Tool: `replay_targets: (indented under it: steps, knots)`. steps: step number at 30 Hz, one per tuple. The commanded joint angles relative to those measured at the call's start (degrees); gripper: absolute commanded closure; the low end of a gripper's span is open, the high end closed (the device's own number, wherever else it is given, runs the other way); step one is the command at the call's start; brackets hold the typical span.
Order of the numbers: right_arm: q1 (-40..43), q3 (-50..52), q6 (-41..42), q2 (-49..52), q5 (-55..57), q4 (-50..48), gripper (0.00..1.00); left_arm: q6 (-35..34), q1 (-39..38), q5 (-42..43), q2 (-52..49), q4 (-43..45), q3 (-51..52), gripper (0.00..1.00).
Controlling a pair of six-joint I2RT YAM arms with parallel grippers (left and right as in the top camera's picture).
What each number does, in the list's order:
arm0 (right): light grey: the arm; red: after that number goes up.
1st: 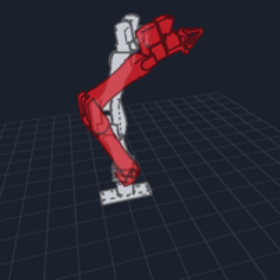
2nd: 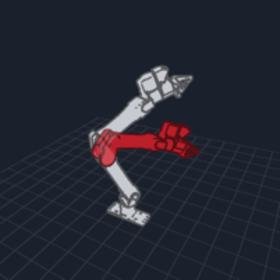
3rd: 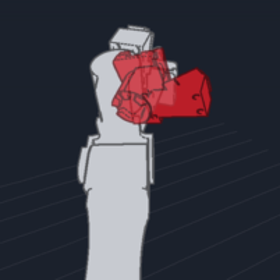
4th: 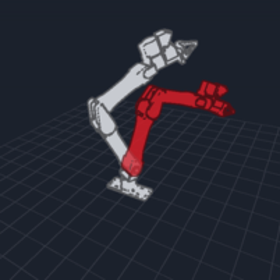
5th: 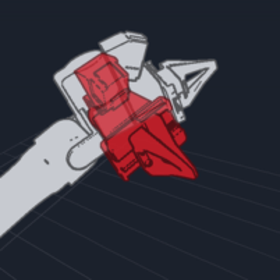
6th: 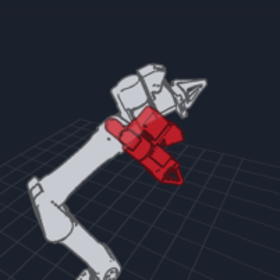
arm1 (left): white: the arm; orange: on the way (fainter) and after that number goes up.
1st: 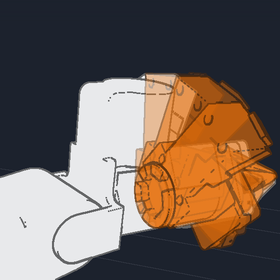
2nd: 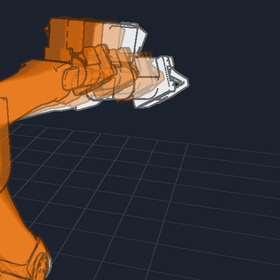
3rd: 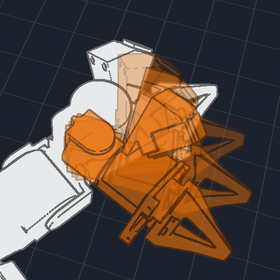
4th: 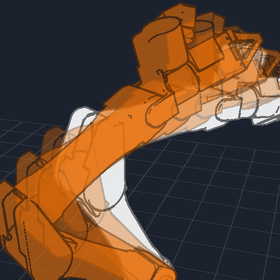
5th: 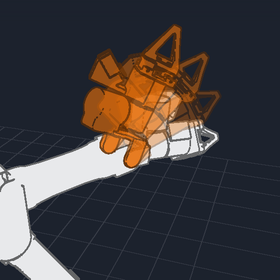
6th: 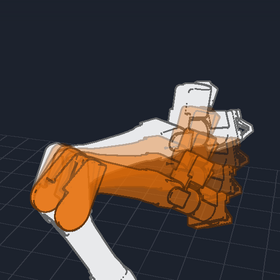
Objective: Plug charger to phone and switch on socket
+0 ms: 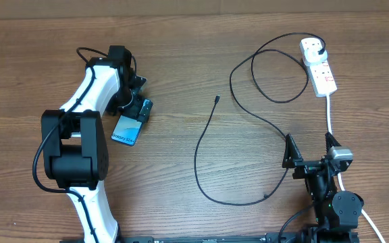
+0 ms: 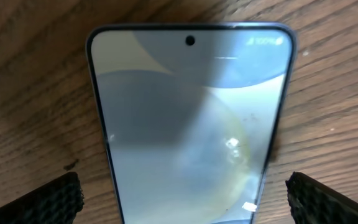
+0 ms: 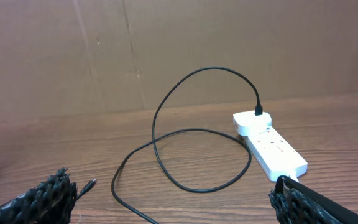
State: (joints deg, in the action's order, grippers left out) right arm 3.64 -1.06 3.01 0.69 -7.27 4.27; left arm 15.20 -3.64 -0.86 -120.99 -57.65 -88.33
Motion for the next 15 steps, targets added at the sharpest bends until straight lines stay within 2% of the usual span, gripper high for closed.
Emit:
replay_targets:
  steps: [1,15]
  knots:
    - [-0.26,0.57,0.13,-0.42,-0.07,-0.24,0.00,-0.66,0.28,-3.23,-0.66,0.98,2.29,0.00]
    - [-0.26,0.59,0.13,-0.42,-0.07,-0.24,0.00,-3.76,0.22,-2.05,-0.66,5.29,7.65,0.00]
